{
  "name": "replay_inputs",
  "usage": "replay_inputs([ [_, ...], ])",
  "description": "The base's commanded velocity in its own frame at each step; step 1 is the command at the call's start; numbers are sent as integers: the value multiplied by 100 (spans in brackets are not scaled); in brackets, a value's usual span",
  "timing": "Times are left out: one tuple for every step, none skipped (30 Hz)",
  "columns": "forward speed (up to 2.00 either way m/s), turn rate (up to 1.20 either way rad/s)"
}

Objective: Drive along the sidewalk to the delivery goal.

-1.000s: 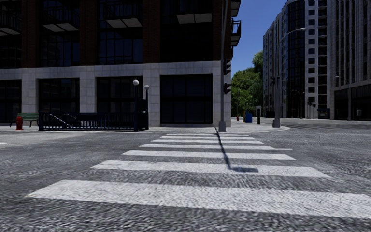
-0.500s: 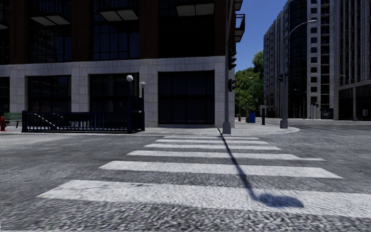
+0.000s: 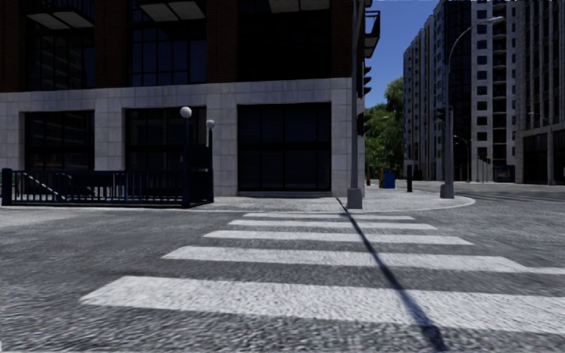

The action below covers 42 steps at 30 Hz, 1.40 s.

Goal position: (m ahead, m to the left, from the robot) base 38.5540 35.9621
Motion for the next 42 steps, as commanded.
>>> replay_inputs([
  [200,0],
  [200,0],
  [200,0],
  [200,0],
  [200,0],
  [200,0],
  [200,0],
  [200,0],
  [200,0],
  [200,0],
  [200,0],
  [200,0],
  [200,0],
  [200,0],
  [200,0],
  [200,0],
  [200,0],
  [200,0],
  [200,0],
  [200,0],
  [200,0],
  [200,0],
  [200,0],
  [200,0],
  [200,0],
  [200,0],
  [200,0],
  [200,0],
  [200,0],
  [200,0],
  [200,0],
  [200,0],
  [200,0],
  [200,0],
  [200,0],
  [200,0],
  [200,0],
  [200,0],
  [200,0],
  [200,0],
  [200,0],
  [200,0],
])
